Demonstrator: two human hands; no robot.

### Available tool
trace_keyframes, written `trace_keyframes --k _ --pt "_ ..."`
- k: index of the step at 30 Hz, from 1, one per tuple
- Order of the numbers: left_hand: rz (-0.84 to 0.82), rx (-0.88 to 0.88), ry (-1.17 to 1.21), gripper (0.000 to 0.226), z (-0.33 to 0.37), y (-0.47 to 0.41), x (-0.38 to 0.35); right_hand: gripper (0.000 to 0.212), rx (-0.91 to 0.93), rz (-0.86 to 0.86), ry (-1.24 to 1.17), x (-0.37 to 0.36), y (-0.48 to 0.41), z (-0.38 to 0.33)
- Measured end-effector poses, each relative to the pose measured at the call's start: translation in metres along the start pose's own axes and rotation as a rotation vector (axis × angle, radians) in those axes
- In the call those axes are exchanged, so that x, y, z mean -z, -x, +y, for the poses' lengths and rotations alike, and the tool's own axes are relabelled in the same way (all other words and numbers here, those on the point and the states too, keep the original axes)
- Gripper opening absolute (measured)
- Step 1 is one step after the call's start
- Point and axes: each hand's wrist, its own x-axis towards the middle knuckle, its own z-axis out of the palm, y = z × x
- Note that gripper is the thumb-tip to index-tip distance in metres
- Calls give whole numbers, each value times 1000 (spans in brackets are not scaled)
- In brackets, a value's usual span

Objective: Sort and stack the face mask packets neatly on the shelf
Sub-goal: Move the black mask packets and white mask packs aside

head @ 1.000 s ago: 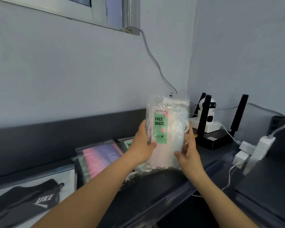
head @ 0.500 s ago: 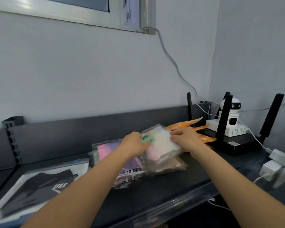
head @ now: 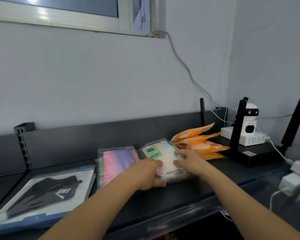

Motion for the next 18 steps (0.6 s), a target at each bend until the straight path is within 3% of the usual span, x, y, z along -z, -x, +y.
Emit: trace_keyframes --k 4,6,11,18 --pt "73 -26 -53 71 -2 3 -5 54 -11 16 -64 -4 -1 5" --pt "138 -44 -41 72 -6 8 -5 52 24 105 -18 -4 -4 0" --pt "333 -45 -21 69 -25 35 -3 35 258 340 23 -19 2 -39" --pt "378 215 -141 60 -110 141 9 32 519 169 -69 -93 34 -138"
